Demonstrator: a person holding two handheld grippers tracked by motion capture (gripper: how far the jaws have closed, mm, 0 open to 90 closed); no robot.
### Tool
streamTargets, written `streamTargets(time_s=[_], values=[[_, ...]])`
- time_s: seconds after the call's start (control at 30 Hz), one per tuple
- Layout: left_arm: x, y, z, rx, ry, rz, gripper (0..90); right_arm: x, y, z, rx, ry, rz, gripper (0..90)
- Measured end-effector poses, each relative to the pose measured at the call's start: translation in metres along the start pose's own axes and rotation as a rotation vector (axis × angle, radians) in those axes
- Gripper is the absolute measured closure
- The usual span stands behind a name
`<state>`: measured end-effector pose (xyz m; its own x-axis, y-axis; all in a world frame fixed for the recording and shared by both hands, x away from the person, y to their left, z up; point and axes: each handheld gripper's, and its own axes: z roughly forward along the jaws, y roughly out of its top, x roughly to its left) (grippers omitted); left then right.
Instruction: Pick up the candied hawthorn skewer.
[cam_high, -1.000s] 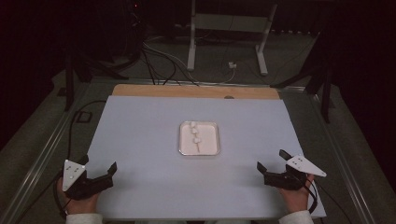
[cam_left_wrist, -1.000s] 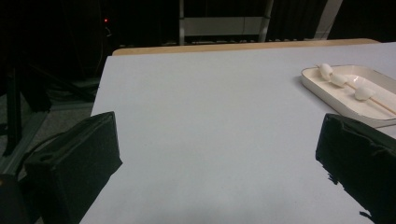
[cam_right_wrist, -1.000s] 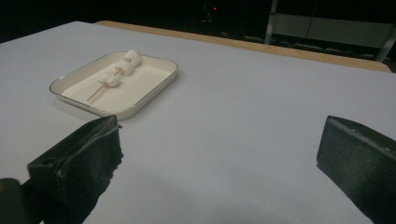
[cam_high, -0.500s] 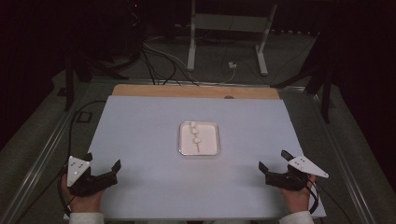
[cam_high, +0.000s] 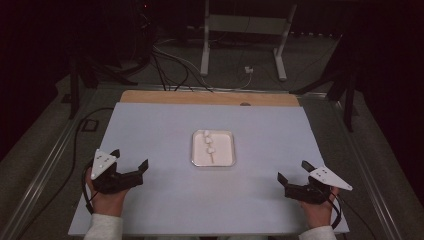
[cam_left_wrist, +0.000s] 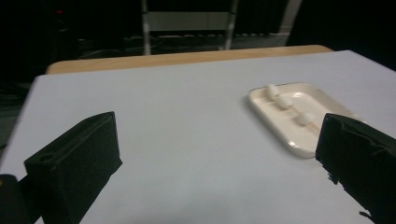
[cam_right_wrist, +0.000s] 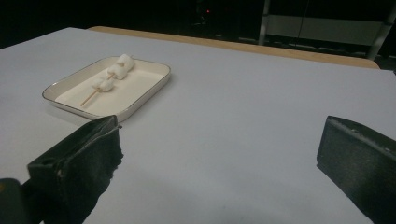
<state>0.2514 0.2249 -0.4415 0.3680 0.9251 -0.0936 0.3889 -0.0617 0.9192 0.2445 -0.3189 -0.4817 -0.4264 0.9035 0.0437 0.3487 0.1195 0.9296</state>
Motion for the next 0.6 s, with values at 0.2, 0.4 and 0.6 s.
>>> streamTargets(time_s=[0.2,0.4,0.6], values=[[-0.016,0.017,0.022,0.011,-0.078,0.025,0.7,-0.001,0.0,0.001,0.001,0.0,0.001,0.0],[-0.028,0.026,0.039,0.028,-0.125,0.052,1.2,-0.001,0.0,0.001,-0.001,0.001,0.0,0.0],[-0.039,0.031,0.06,0.055,-0.16,0.066,1.2,-0.001,0.0,0.001,-0.005,-0.001,0.009,0.0]])
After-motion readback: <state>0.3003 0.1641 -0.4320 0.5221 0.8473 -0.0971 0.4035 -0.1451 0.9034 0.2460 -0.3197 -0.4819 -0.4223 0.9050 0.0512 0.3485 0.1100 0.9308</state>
